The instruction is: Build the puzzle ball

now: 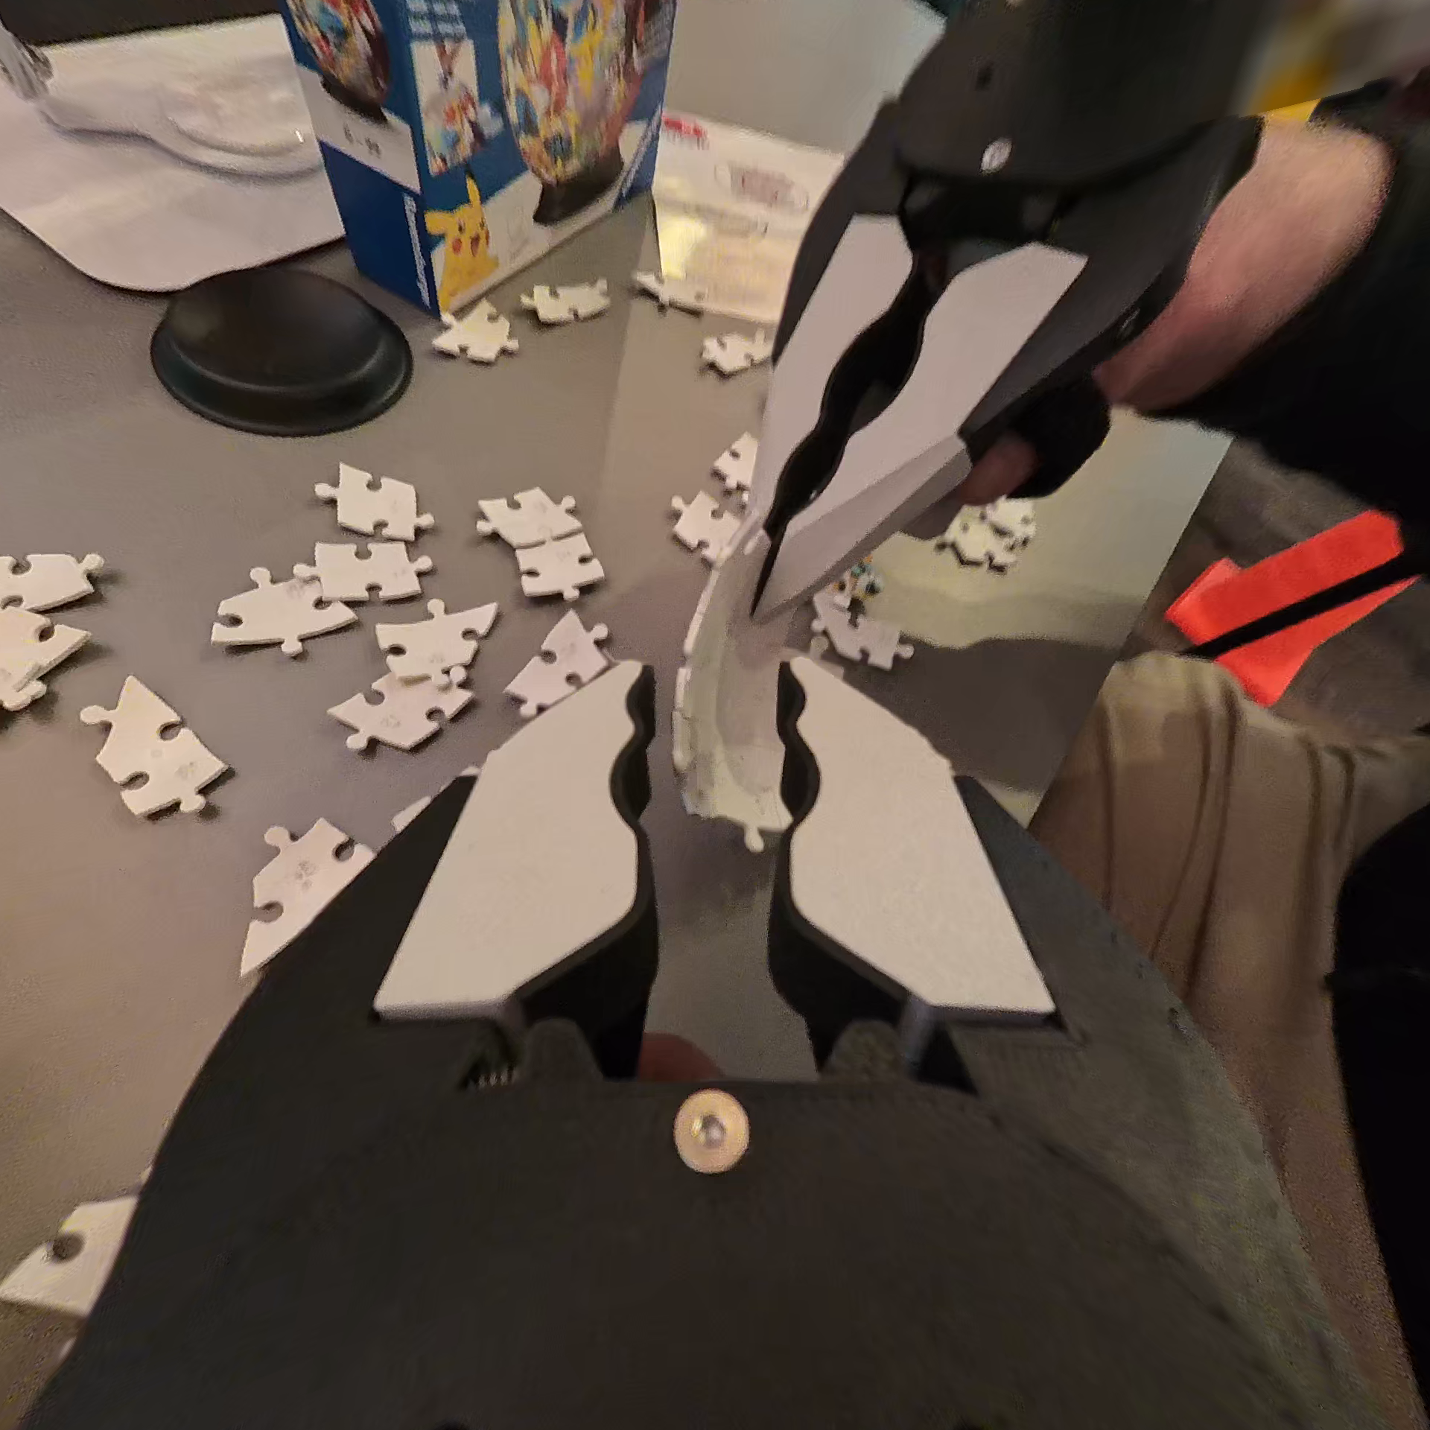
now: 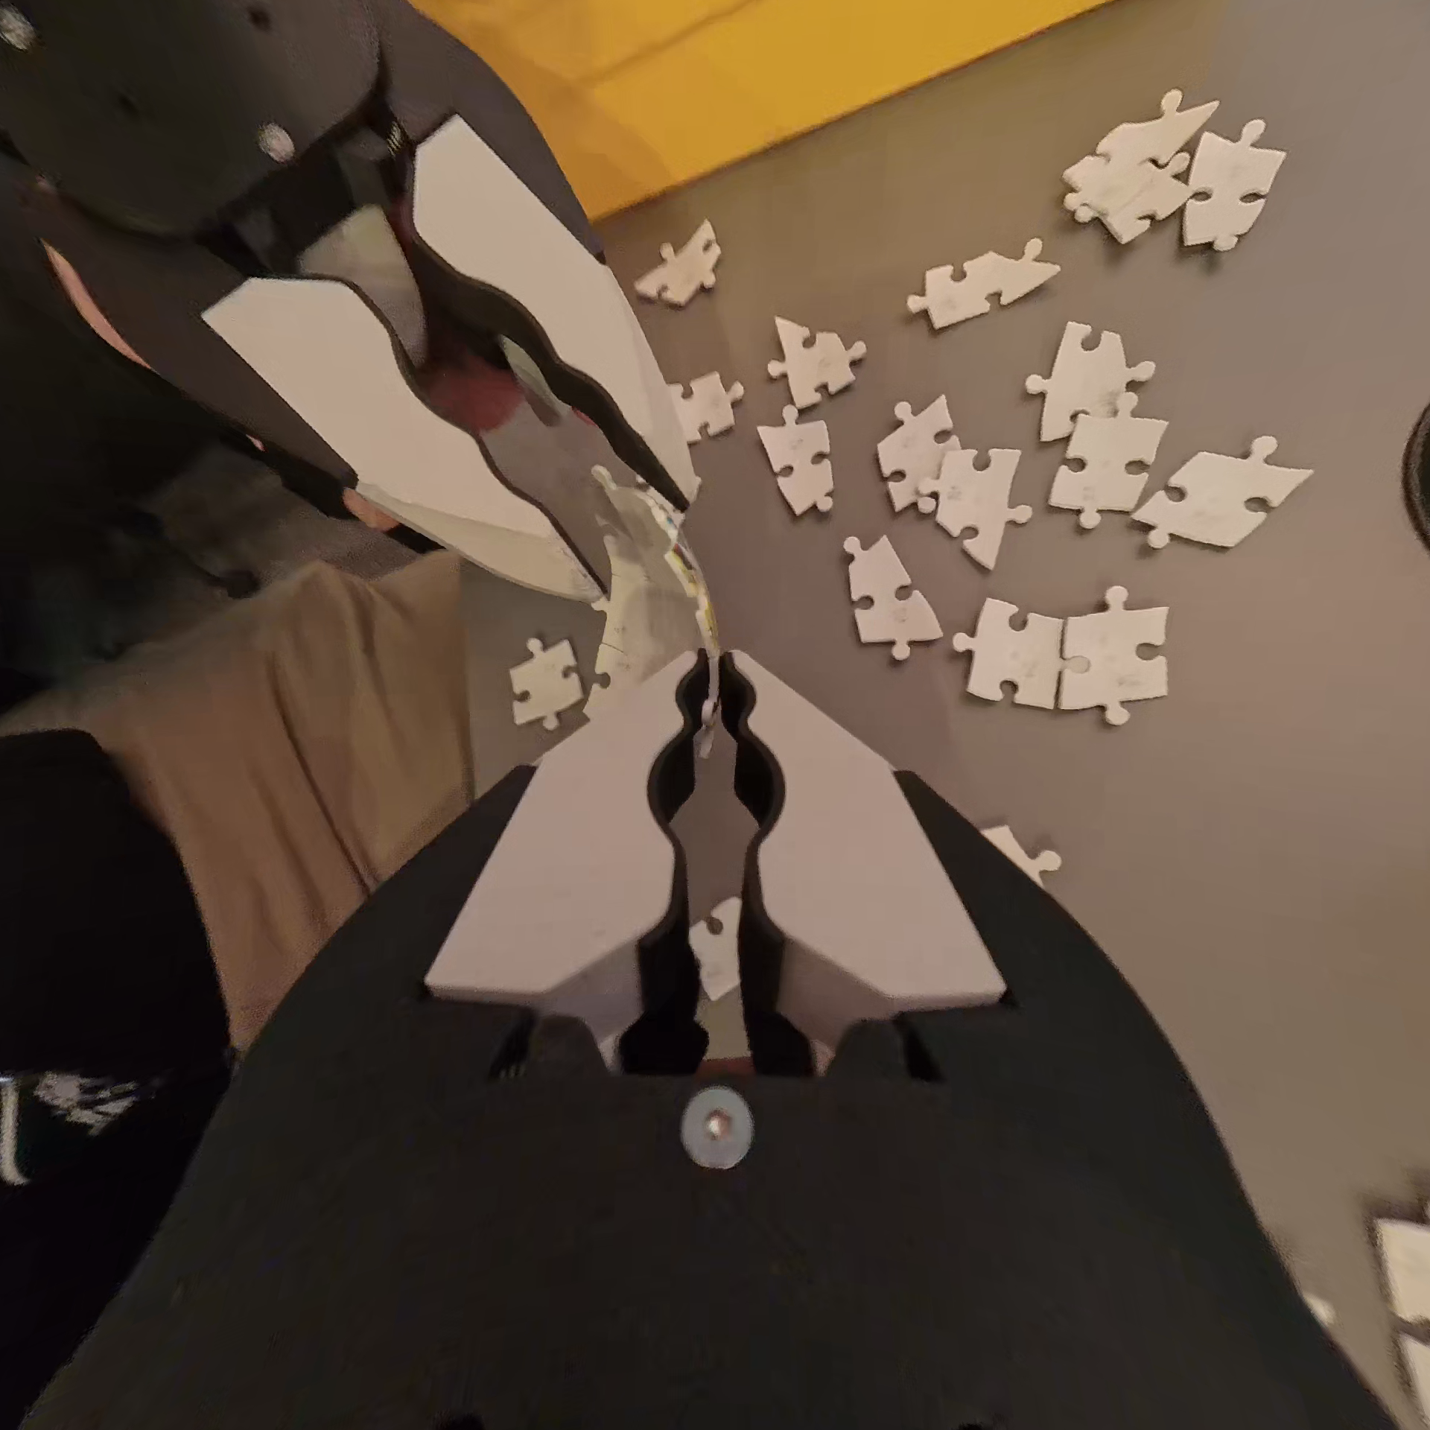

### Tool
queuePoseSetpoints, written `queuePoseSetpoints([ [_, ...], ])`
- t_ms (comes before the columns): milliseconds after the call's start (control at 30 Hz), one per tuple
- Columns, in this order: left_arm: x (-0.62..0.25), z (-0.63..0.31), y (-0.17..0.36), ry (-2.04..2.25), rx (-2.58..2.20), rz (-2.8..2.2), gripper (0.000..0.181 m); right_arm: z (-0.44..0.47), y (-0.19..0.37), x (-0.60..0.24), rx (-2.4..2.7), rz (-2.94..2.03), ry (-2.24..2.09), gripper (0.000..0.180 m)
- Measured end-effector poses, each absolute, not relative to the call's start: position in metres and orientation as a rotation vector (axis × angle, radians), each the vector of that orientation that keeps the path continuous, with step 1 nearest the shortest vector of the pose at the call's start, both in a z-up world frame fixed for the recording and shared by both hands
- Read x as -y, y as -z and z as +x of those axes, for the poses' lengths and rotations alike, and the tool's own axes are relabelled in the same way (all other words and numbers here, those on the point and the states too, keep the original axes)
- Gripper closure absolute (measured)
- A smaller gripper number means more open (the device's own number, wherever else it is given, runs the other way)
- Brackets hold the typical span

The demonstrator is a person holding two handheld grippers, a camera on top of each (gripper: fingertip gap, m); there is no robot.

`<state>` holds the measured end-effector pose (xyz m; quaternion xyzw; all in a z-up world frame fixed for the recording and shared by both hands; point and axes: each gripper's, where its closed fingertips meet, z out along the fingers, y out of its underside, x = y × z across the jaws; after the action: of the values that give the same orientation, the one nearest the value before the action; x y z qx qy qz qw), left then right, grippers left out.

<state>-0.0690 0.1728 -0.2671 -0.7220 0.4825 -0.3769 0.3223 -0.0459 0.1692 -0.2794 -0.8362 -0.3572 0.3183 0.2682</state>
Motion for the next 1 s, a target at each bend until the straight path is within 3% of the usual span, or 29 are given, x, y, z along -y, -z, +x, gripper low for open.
queuePoseSetpoints([
  [267, -0.165, -0.078, 0.294, 0.835, -1.434, -1.957, 0.159, -0.048, 0.272, -0.165, 1.083, -2.233, -0.728, 0.179],
  [700, -0.158, -0.068, 0.294, 1.052, -1.321, -2.002, 0.176, -0.046, 0.271, -0.165, 1.105, -2.229, -0.688, 0.179],
  [800, -0.158, -0.069, 0.295, 1.056, -1.333, -2.002, 0.175, -0.047, 0.272, -0.164, 1.123, -2.228, -0.683, 0.179],
  [1000, -0.163, -0.074, 0.283, 0.979, -1.357, -1.956, 0.153, -0.049, 0.271, -0.162, 1.209, -2.22, -0.622, 0.179],
])
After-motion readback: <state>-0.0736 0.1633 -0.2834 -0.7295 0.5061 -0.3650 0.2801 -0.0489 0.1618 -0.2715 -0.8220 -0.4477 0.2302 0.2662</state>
